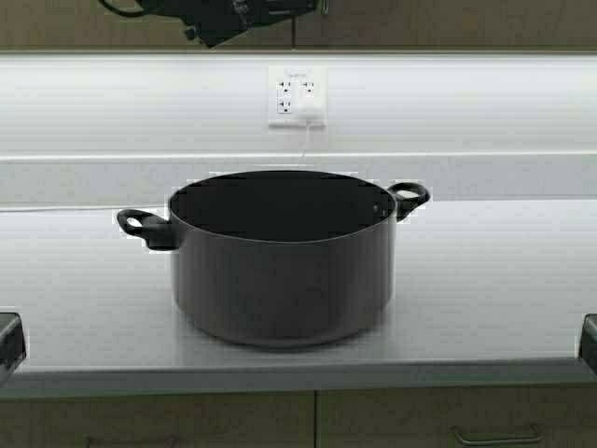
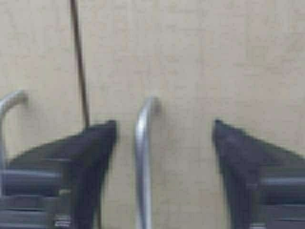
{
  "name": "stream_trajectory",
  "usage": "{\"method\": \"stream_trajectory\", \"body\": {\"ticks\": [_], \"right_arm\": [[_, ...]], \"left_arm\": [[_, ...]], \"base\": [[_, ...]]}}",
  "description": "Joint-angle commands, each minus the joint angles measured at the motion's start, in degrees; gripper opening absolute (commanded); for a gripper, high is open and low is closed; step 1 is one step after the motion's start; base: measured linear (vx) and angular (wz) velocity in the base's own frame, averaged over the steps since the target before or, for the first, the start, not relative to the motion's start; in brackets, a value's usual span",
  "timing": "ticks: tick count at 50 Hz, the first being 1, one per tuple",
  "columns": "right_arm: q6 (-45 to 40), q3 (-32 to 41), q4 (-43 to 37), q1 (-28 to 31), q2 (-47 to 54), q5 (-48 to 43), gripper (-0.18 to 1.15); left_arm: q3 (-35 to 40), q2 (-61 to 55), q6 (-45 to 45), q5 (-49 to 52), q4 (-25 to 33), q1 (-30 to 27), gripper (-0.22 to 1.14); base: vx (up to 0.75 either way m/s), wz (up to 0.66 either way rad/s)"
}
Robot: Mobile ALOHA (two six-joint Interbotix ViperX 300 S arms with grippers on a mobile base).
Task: Open the cabinet, put the pot inside, then close it
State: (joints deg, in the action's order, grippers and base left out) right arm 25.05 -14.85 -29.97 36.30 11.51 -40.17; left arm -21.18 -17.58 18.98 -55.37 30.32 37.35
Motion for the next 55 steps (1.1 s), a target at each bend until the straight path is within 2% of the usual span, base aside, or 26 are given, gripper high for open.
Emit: {"method": "stream_trajectory", "body": {"ticks": [1, 4, 6, 8, 10, 16, 25, 36, 50, 55], "right_arm": [[-0.1, 4.2, -0.4, -2.6, 1.0, 0.4, 0.51], [-0.2, 4.4, -0.4, -2.6, 1.4, 0.3, 0.23], [-0.2, 4.4, -0.3, -2.6, 1.5, 0.4, 0.06], [-0.3, 4.4, -0.3, -2.6, 1.5, 0.4, -0.06], [-0.3, 4.3, -0.3, -2.6, 1.2, 0.4, -0.07], [-0.2, 1.5, -0.3, -1.8, -1.5, 0.4, 0.11], [-0.1, -7.6, -0.4, 0.4, -10.6, 2.5, 0.07], [0.4, -17.2, -0.2, 0.2, -23.1, 11.5, 0.07], [3.1, -23.3, 0.9, -6.0, -36.0, 30.2, 0.07], [3.2, -25.1, 2.2, -9.1, -40.1, 34.2, 0.07]], "left_arm": [[2.6, -0.2, -0.1, 0.1, 0.6, -1.4, 0.49], [2.9, -0.5, 0.1, 0.3, 0.6, -1.4, 0.14], [3.2, -0.6, 0.3, 0.5, 0.6, -1.4, -0.05], [3.5, -1.0, 0.4, 0.6, 0.6, -1.4, -0.14], [3.4, -0.8, 0.4, 1.1, 0.6, -1.4, -0.12], [0.8, 1.8, 0.4, 2.1, 0.4, -1.1, 0.09], [-7.2, 11.1, 0.4, 4.7, -0.8, 0.6, 0.02], [-16.2, 24.7, 1.1, 15.7, -3.0, -0.5, 0.03], [-22.3, 37.8, 1.2, 32.0, -7.8, -7.4, 0.03], [-24.2, 41.9, 1.1, 35.9, -8.8, -9.8, 0.03]], "base": [[-0.05, -0.01], [-0.06, -0.03], [-0.06, -0.03], [-0.06, 0.02], [-0.06, 0.03], [-0.05, 0.01], [-0.03, 0.03], [-0.01, 0.01], [-0.05, 0.02], [-0.07, 0.02]]}}
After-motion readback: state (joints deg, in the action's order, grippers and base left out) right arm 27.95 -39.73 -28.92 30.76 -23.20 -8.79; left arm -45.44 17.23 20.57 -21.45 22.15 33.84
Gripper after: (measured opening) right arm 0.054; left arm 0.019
